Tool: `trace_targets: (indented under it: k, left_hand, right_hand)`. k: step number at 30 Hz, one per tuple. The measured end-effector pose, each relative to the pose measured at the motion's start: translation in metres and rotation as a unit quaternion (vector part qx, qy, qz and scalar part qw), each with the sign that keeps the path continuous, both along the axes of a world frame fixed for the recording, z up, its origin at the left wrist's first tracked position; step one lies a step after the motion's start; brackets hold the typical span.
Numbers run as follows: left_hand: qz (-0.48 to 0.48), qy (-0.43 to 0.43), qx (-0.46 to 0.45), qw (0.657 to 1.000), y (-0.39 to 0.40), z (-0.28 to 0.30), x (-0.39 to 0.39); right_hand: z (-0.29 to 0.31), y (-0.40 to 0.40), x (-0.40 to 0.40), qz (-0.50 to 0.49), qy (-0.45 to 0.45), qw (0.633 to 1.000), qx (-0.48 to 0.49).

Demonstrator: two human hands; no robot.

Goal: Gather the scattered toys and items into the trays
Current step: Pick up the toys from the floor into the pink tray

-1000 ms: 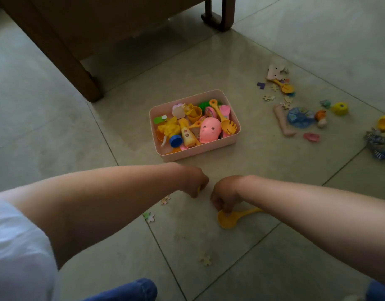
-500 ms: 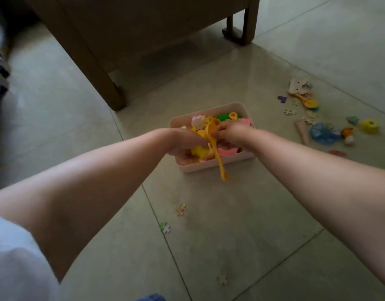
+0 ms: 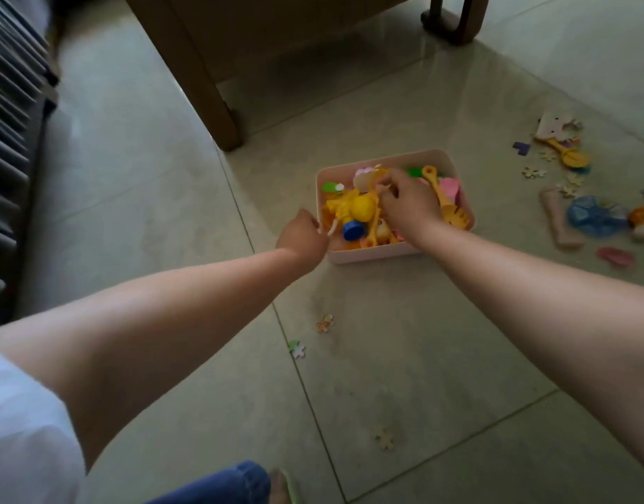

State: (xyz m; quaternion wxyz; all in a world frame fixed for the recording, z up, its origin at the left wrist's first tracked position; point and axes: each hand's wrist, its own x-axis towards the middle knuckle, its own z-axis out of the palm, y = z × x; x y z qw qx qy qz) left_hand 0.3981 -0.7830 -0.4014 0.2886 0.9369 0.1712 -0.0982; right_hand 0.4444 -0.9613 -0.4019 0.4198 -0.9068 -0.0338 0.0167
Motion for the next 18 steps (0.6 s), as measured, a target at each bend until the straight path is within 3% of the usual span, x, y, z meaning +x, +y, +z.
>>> trace_targets:
  k: [3,6,8,12,18]
  left_hand:
    - [-0.018,0.053,0.053,0.997,0.01,-0.012,-0.023]
    - [-0.076,0.149,0.102,0.981,0.017,-0.027,-0.049]
    - [-0.101,0.186,0.117,0.97,0.023,-0.037,-0.066]
    - [-0.116,0.187,0.128,0.967,0.032,-0.046,-0.093]
    - [-0.101,0.187,0.128,0.969,0.045,-0.06,-0.125]
  right_hand:
    - [-0.011,0.023,-0.032,0.16,0.009,0.986,-0.034]
    - [-0.027,0.042,-0.065,0.33,-0.009,0.931,-0.156]
    - [-0.039,0.049,-0.08,0.387,0.006,0.899,-0.205]
    - [-0.064,0.056,-0.097,0.41,0.06,0.875,-0.249]
    - [-0.077,0.067,-0.106,0.384,0.03,0.878,-0.285]
